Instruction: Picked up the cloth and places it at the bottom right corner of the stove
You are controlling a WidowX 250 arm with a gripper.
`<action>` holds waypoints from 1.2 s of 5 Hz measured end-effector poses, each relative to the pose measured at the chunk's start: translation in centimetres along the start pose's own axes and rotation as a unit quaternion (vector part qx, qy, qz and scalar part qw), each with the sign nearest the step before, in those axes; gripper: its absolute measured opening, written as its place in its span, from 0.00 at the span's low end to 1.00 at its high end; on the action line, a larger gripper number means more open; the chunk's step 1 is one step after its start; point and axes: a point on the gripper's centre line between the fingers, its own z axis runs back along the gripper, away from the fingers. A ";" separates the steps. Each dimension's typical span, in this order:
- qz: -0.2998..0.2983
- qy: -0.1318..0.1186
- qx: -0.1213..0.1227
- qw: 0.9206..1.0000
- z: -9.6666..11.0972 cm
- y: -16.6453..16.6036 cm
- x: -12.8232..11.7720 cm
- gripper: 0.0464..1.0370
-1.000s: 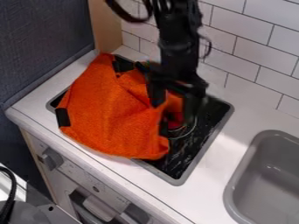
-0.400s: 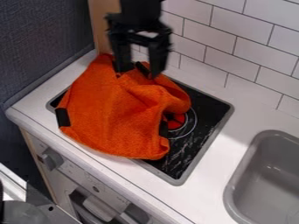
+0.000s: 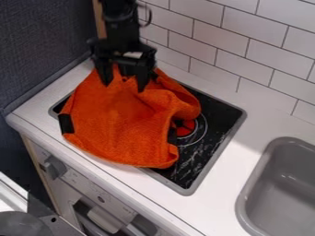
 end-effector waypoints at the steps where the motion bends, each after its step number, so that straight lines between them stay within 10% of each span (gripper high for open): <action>1: 0.035 0.012 -0.002 0.999 -2.1 1.1 1.1 0.97; 3: 0.107 0.051 0.002 0.993 -4.8 1.6 1.8 0.74; 6: 0.071 0.037 0.009 0.997 -2.7 -0.2 -0.1 0.03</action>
